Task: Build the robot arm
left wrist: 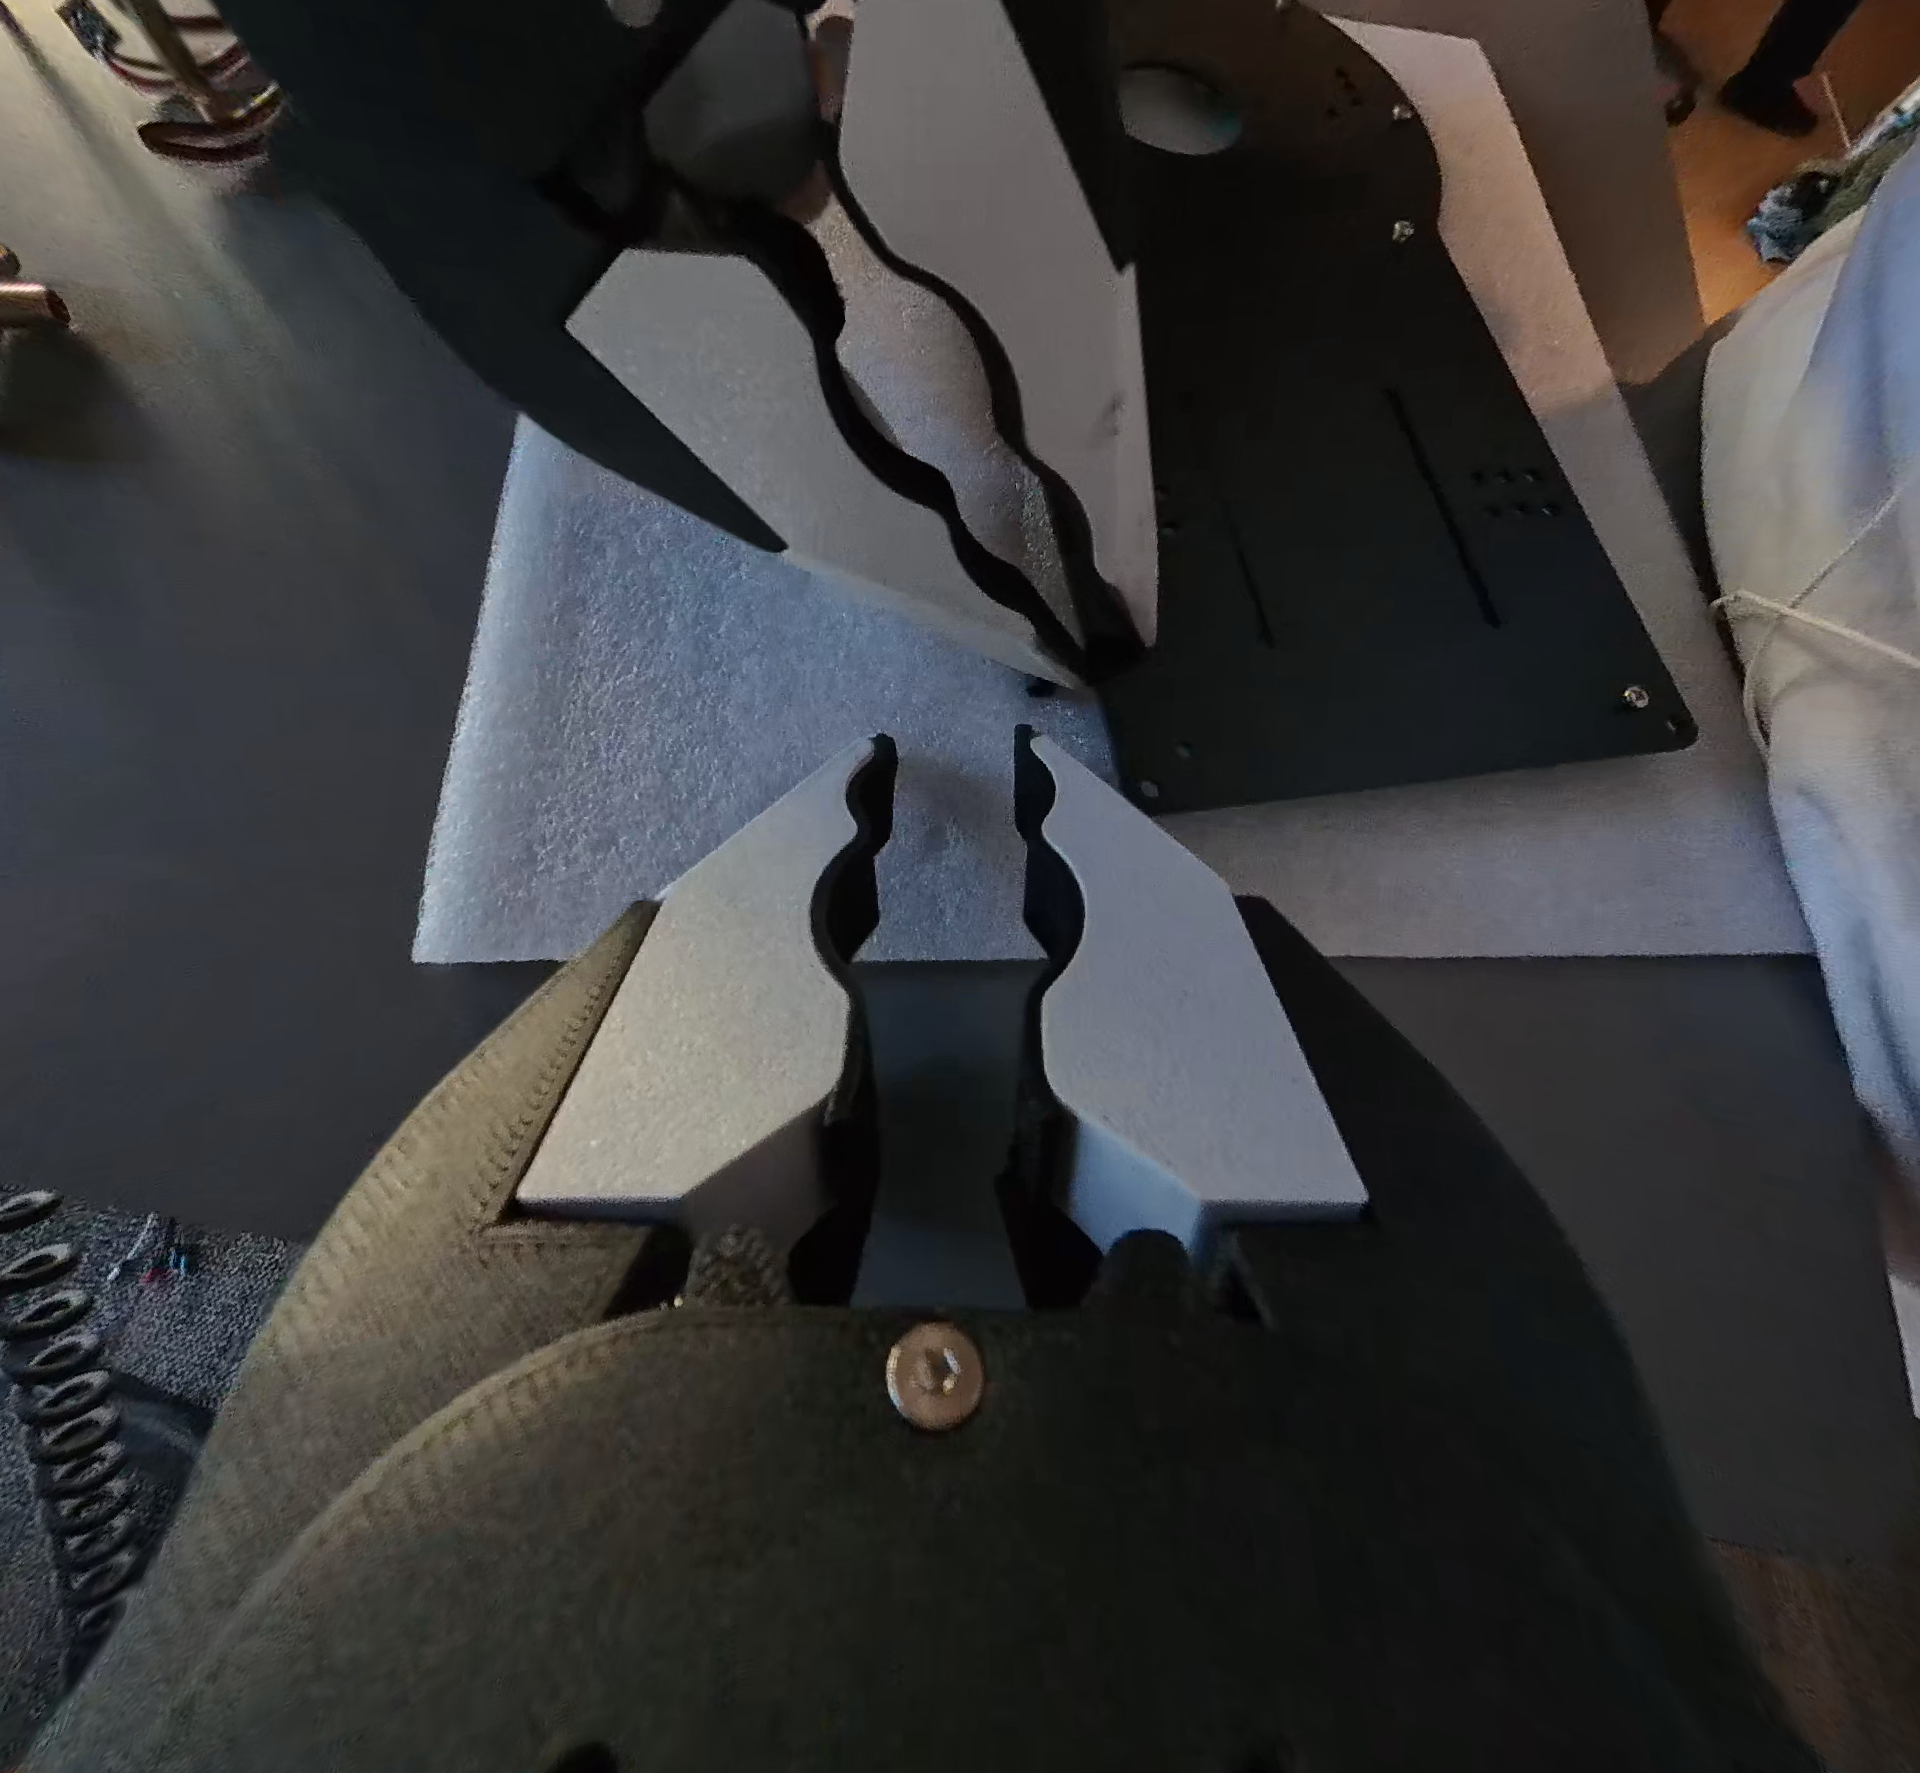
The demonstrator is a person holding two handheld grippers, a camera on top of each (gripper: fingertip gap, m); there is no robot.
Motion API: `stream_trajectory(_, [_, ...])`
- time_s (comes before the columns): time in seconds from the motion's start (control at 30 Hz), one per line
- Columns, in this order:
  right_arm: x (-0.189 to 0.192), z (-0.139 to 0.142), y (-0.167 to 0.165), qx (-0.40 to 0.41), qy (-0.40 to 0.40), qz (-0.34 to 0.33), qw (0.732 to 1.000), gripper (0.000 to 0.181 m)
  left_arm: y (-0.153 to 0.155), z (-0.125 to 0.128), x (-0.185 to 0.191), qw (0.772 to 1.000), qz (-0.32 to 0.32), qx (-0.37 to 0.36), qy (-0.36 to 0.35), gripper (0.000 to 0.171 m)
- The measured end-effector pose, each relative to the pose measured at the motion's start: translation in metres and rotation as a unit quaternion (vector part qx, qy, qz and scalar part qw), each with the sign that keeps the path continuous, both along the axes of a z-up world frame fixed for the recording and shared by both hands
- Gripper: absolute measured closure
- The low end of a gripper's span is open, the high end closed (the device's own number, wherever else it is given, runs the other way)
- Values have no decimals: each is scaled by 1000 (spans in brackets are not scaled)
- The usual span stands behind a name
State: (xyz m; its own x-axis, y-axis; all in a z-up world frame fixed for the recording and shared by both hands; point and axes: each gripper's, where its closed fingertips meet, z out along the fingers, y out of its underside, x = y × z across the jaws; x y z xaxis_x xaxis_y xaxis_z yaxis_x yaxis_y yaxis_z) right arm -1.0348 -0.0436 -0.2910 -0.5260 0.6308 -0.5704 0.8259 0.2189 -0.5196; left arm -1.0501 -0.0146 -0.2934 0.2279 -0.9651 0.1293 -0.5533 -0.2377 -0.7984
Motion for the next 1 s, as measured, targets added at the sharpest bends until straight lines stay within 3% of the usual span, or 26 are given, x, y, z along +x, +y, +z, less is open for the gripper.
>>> stream_trajectory(0.17, [0,11,3,22,28,-18,999,176,-1,4,-1,1000,7,8,-7,152])
stream_trajectory(0.27, [-4,35,11,18,76,-66,995,177,-4,8,1,1000,-8,4,-24,155])
stream_trajectory(0.4, [12,42,19,80,73,-126,986,175,-6,10,9,999,-29,1,-14,159])
stream_trajectory(0.53, [42,40,9,152,73,-184,968,172,-9,-1,17,998,-37,-23,47,160])
stream_trajectory(0.7, [77,34,-21,163,69,-245,953,171,-13,3,22,993,-48,-85,65,161])
stream_trajectory(1.0, [98,36,-41,159,97,-305,934,171,-13,-3,23,987,-64,-35,141,170])
